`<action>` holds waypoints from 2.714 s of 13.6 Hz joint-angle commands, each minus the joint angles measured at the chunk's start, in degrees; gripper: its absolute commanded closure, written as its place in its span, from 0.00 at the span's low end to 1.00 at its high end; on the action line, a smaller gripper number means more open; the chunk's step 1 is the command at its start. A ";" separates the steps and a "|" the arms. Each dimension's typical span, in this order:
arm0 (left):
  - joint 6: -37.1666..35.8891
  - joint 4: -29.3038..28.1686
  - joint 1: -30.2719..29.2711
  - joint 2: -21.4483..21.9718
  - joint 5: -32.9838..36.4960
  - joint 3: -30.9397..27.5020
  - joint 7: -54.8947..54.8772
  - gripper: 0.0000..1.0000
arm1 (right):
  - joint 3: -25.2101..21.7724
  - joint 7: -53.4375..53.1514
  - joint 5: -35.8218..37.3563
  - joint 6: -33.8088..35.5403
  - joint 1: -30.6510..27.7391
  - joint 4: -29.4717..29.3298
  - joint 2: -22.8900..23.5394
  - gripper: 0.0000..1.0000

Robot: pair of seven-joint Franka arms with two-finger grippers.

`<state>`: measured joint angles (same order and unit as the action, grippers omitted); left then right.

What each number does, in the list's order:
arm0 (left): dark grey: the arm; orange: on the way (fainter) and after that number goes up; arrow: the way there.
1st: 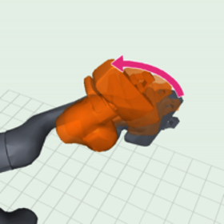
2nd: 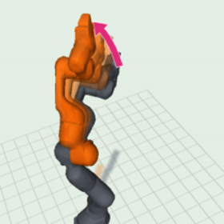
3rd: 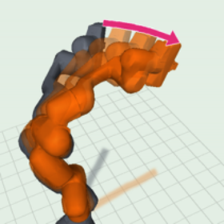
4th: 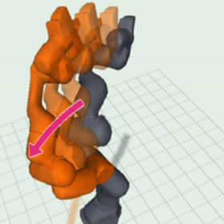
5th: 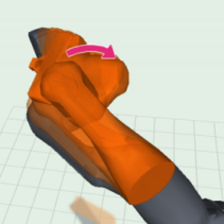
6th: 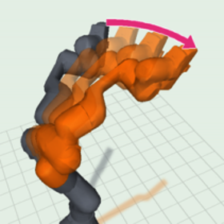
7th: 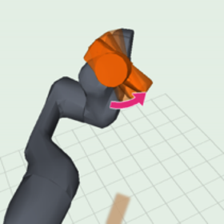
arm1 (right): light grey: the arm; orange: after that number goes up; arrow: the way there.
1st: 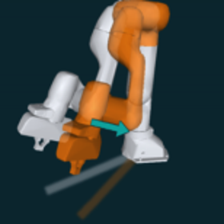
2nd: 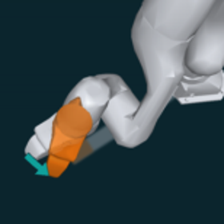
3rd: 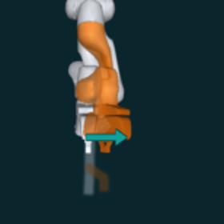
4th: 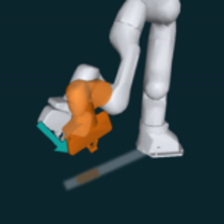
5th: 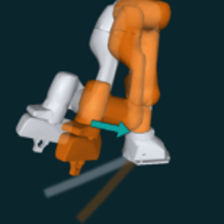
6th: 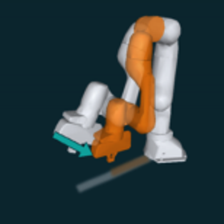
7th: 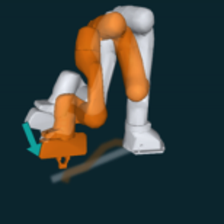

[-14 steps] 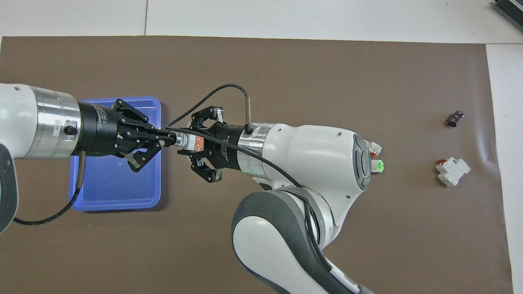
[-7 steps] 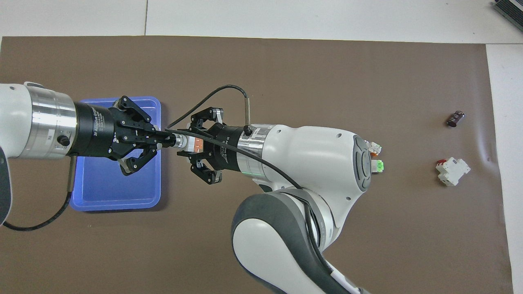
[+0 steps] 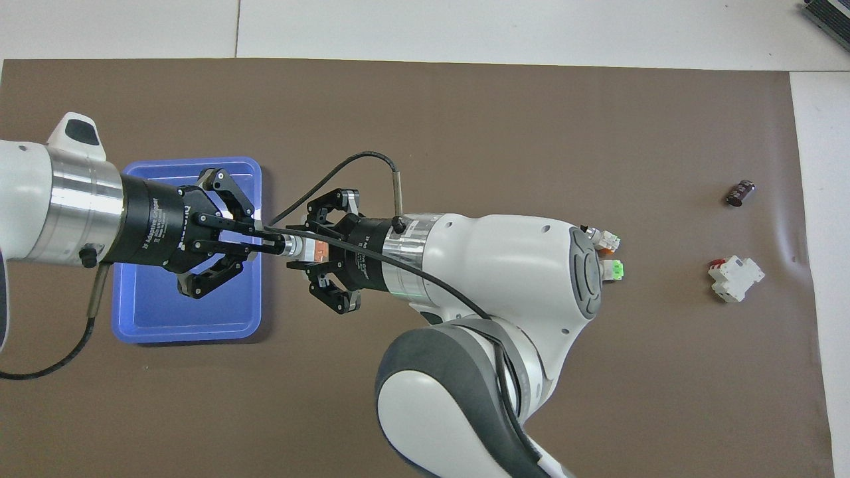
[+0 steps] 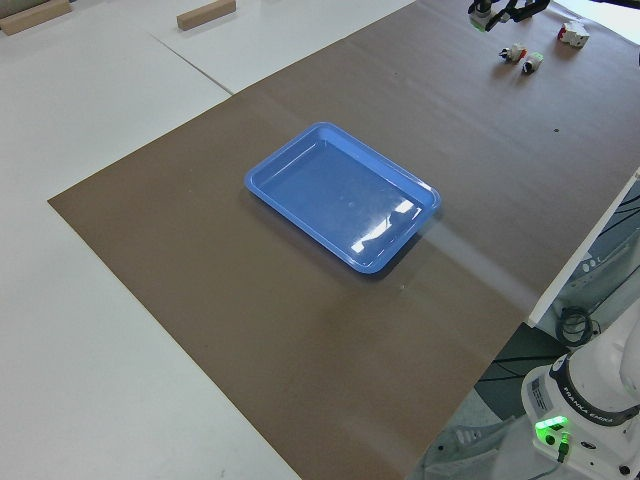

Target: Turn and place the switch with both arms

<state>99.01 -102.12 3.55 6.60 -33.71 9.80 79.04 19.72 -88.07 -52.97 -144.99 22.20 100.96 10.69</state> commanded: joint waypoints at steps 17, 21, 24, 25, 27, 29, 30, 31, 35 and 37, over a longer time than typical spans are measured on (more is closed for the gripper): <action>-15.07 -3.17 -0.30 4.82 -3.29 0.22 -32.02 1.00 | -0.21 -0.52 -0.56 -3.10 -0.93 -1.47 1.08 1.00; -14.98 -3.35 -0.39 4.91 -3.29 0.13 -31.93 1.00 | -0.21 -0.52 -0.56 -3.19 -0.93 -1.47 1.08 1.00; -14.28 -3.79 -0.47 5.00 -3.03 0.05 -32.11 1.00 | -0.29 -0.26 -0.38 -3.28 -1.02 -1.47 1.17 0.71; -14.19 -4.14 -0.74 5.26 -2.94 -0.04 -32.63 1.00 | -0.29 -0.26 -0.30 -3.28 -1.02 -1.47 1.17 0.57; -14.28 -4.67 -1.62 5.52 -2.85 -0.04 -33.60 1.00 | -0.38 -0.26 -0.12 -3.19 -1.11 -1.38 1.08 0.42; -14.19 -4.84 -1.97 5.61 -2.85 -0.04 -33.86 1.00 | -0.47 1.84 1.28 -2.67 -1.37 -1.12 0.30 0.00; -14.19 -4.84 -2.06 5.70 -2.85 -0.04 -34.13 1.00 | -0.64 2.29 1.55 -2.49 -1.63 0.19 -0.84 0.00; -14.19 -4.93 -2.06 5.70 -2.77 -0.04 -34.13 1.00 | -0.65 2.38 1.55 -2.49 -2.42 1.59 -2.24 0.00; -13.75 -4.93 -2.76 5.70 -2.77 -0.13 -34.13 1.00 | -0.73 3.95 2.68 -0.39 -4.44 3.89 -5.50 0.00; -13.40 -4.93 -2.85 5.61 -2.77 -0.13 -34.13 1.00 | -0.73 10.61 6.72 5.13 -6.89 3.98 -6.38 0.00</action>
<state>86.08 -105.07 1.69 10.12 -36.72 9.42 45.92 18.77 -82.37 -49.05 -143.29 17.42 102.98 6.62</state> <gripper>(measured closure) 0.899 0.000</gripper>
